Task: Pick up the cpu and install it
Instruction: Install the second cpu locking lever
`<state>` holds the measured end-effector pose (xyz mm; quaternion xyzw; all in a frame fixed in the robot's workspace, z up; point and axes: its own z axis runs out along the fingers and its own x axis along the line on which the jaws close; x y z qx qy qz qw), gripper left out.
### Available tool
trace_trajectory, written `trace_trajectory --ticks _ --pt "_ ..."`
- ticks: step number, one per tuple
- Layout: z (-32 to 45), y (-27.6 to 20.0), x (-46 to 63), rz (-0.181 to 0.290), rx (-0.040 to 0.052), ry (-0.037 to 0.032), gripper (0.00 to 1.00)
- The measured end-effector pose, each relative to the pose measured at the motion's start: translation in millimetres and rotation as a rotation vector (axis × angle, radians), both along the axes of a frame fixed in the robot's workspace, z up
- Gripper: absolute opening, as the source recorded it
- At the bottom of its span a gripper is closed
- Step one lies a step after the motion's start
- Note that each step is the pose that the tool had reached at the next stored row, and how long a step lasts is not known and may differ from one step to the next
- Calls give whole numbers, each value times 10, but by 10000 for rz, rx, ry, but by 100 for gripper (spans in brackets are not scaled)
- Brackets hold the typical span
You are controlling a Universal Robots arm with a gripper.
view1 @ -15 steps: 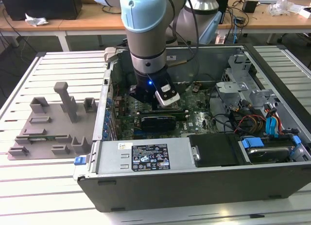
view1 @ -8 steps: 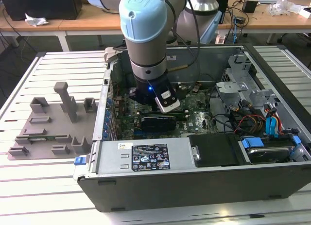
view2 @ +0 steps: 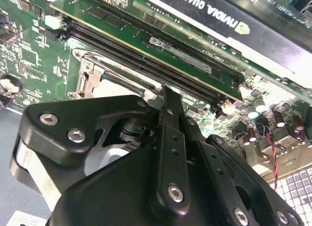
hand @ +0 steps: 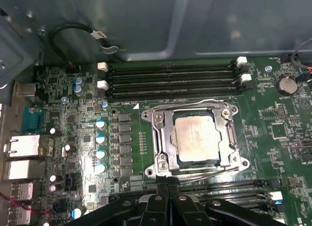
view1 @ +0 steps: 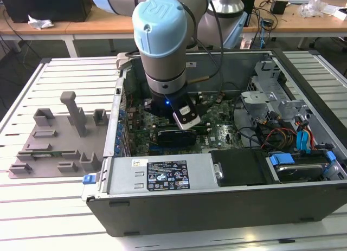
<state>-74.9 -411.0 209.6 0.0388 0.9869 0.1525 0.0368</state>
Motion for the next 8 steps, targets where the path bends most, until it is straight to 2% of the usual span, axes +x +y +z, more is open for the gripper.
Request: trace_trajectory --ticks 4,8 --pt "-50 -11 -23 -1 345 0 11" --pt "-85 -20 -45 0 551 0 11"
